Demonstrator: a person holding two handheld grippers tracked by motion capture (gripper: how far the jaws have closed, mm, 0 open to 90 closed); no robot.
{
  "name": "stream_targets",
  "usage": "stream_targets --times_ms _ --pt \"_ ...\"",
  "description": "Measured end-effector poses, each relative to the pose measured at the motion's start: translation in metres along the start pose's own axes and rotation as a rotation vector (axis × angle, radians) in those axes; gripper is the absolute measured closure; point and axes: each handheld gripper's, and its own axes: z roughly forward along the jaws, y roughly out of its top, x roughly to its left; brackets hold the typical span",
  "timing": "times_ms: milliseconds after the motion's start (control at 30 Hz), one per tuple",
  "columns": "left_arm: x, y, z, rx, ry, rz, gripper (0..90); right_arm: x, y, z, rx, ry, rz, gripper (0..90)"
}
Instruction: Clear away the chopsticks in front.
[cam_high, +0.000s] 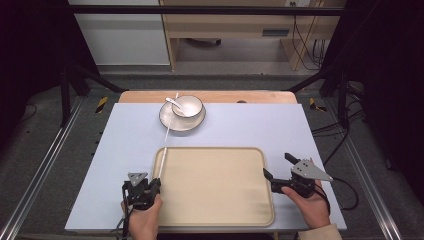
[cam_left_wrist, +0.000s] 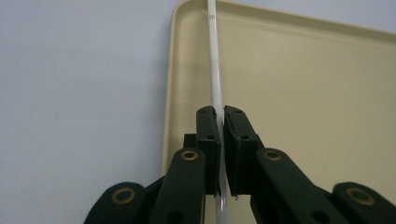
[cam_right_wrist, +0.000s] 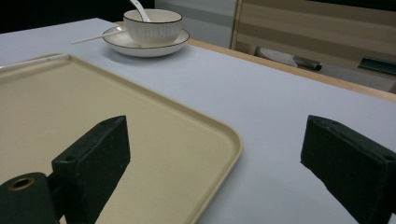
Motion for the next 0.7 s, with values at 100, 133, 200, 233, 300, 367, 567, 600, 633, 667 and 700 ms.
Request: stream_targets --times_ms 100,133,200,233,300,367,567,600,633,667,700 --pt "0.0016 -0.0018 0.0015 0.006 0.004 -0.003 84.7 -0.0004 -0.0001 0.0007 0.001 0.003 0.000 8.3" --pt "0.0018 -0.0022 0.0018 0.007 0.004 -0.004 84.7 -0.0004 -0.0001 0.0009 0.001 0.004 0.000 8.3" --pt "0.0013 -0.0028 0.0029 0.014 0.006 -0.003 84.6 0.0001 0.0001 0.0013 0.003 0.007 0.002 8.3" --pt "0.0007 -0.0031 0.0035 0.016 0.004 -0.007 84.6 0.0000 0.0001 0.0018 0.002 0.010 -0.002 8.3" --pt "0.0001 -0.0035 0.0044 0.023 0.003 -0.012 84.5 0.0007 0.0000 0.0023 0.008 0.013 -0.003 8.4" --pt "-0.0003 -0.0038 0.0045 0.027 0.004 -0.003 84.4 0.0010 0.0001 0.0028 0.008 0.017 -0.006 8.5" --pt "0.0002 -0.0044 0.0058 0.029 0.002 -0.002 84.1 0.0014 0.0004 0.0039 0.010 0.022 -0.008 8.5" --pt "0.0000 -0.0045 0.0060 0.019 0.005 -0.011 83.7 0.0017 0.0005 0.0040 0.010 0.022 -0.008 8.5" --pt "0.0000 -0.0045 0.0060 0.019 0.005 -0.011 83.8 0.0017 0.0005 0.0040 0.010 0.023 -0.008 8.5" --pt "-0.0002 -0.0044 0.0057 0.018 0.003 -0.011 83.8 0.0017 0.0005 0.0040 0.010 0.023 -0.008 8.5" --pt "-0.0007 -0.0039 0.0055 0.013 0.006 0.000 83.0 0.0015 0.0005 0.0041 0.009 0.023 -0.007 8.5"
